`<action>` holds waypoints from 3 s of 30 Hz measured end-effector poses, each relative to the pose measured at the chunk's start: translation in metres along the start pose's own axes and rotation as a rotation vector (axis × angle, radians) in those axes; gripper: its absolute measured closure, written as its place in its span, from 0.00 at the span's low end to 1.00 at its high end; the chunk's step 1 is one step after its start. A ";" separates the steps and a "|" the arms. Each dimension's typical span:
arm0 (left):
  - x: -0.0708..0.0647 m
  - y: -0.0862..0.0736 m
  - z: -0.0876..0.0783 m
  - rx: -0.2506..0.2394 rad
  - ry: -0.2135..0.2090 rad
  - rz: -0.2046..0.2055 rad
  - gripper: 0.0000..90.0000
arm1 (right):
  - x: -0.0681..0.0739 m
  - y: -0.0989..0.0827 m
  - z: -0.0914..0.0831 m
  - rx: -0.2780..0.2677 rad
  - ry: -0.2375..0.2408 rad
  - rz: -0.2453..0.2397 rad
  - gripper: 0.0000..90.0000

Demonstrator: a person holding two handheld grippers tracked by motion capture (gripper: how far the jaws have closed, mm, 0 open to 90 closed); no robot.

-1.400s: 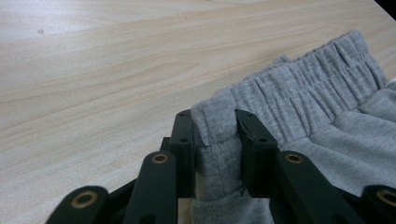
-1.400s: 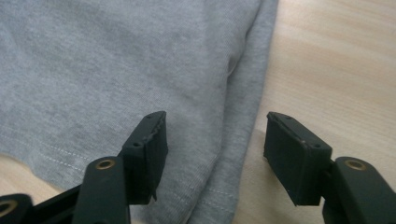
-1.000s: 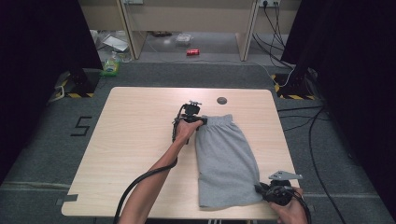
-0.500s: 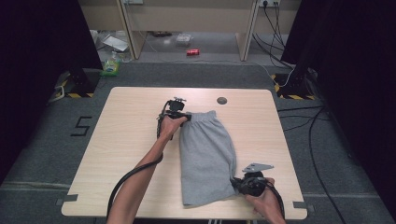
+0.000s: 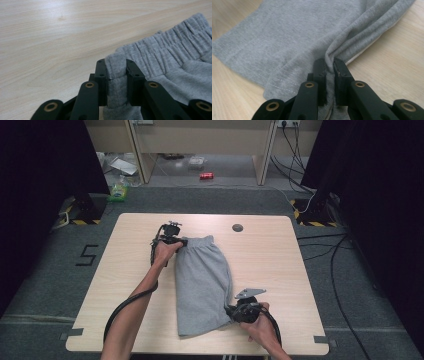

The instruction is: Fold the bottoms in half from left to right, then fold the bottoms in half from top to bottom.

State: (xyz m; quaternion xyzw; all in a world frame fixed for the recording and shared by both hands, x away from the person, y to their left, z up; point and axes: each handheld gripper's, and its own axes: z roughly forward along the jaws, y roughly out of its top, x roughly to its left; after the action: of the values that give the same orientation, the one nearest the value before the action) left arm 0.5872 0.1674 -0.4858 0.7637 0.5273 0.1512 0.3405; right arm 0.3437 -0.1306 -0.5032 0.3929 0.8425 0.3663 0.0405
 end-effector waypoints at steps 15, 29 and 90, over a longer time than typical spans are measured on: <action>-0.025 0.008 0.010 -0.008 -0.025 0.034 0.82 | 0.001 -0.031 -0.027 -0.012 0.001 0.019 0.93; -0.021 0.005 0.008 -0.029 -0.056 -0.022 0.76 | 0.000 -0.033 -0.027 -0.012 0.016 0.041 0.80; -0.011 -0.001 0.007 -0.006 -0.079 -0.115 0.52 | -0.072 0.086 0.011 -0.130 -0.137 0.045 0.48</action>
State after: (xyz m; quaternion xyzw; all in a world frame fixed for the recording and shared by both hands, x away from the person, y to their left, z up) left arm 0.5866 0.1554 -0.4907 0.7365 0.5561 0.1026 0.3713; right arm 0.4515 -0.1375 -0.4712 0.4322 0.8033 0.3933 0.1151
